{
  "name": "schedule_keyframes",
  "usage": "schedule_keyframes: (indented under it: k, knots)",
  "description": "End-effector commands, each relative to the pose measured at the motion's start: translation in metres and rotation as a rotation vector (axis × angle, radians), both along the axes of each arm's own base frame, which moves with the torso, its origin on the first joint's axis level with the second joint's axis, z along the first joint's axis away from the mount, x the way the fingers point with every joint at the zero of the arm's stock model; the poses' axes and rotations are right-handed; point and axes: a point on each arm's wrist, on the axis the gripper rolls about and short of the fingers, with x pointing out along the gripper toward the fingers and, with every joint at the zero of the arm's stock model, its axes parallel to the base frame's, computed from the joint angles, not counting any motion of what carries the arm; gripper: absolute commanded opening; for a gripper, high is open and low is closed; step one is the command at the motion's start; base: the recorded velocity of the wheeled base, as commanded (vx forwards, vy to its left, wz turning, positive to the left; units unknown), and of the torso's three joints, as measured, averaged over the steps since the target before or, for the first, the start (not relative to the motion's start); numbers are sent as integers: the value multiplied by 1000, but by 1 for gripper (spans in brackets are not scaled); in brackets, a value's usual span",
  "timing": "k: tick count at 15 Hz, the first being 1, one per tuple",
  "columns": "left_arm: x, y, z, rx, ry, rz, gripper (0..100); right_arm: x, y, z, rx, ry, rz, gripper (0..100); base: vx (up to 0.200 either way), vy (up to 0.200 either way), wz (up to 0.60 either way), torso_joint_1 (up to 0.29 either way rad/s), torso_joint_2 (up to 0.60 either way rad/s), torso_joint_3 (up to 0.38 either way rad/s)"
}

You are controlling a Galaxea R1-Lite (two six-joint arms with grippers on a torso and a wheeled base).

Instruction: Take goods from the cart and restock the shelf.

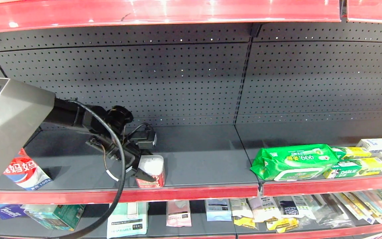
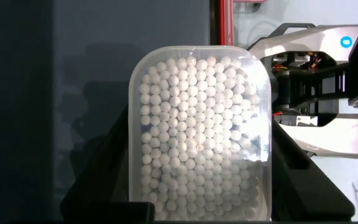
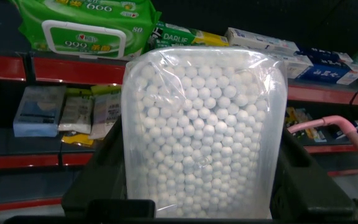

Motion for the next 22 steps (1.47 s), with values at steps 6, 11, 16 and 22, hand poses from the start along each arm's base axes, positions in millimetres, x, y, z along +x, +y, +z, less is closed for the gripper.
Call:
schedule_keyframes:
  k: [6, 11, 16, 22]
  knots:
    - [-2, 1, -2, 9, 3, 1, 0, 1, 0, -2, 1, 6, -1, 0, 0, 0, 0, 0, 0, 0]
    - [-6, 1, -6, 14, 24, 1, 0, 1, 0, -2, 1, 9, -7, 0, 0, 0, 0, 0, 0, 0]
    - [-2, 2, -8, 5, -10, 8, 0, 1, 0, -2, 1, 11, -7, 0, 0, 0, 0, 0, 0, 0]
    - [-2, 2, -8, 6, -13, 8, 0, 0, 0, -2, 0, 3, -5, 0, 0, 0, 0, 0, 0, 0]
